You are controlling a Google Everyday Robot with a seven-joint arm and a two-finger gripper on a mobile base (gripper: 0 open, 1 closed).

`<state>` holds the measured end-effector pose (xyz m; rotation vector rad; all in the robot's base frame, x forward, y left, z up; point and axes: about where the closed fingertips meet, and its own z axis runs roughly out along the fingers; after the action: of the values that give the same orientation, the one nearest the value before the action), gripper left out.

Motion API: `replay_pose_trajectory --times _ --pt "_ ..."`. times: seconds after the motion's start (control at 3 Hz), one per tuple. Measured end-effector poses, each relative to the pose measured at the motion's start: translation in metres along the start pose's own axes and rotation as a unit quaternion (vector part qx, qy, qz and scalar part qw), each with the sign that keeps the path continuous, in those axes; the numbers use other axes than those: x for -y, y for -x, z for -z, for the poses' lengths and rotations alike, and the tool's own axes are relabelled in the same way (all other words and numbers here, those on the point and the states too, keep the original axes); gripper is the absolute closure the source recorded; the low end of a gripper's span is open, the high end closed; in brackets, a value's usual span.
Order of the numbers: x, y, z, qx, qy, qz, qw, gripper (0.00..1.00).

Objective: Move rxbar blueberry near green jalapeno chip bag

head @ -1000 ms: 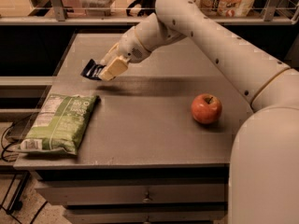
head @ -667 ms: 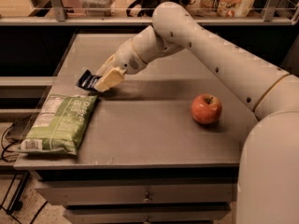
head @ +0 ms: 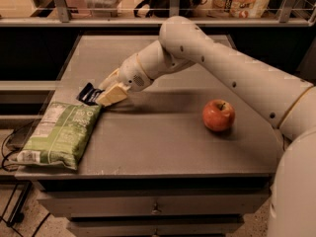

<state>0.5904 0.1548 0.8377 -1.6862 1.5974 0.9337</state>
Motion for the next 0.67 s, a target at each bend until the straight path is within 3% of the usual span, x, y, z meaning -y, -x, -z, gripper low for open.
replay_pose_trajectory --times 0.33,0.67 --pt "-0.0123 0.0014 0.0077 0.002 -0.015 0.003 0.9999 0.09" --pt "-0.0127 0.0011 0.0058 0.002 -0.013 0.003 0.9999 0.00"
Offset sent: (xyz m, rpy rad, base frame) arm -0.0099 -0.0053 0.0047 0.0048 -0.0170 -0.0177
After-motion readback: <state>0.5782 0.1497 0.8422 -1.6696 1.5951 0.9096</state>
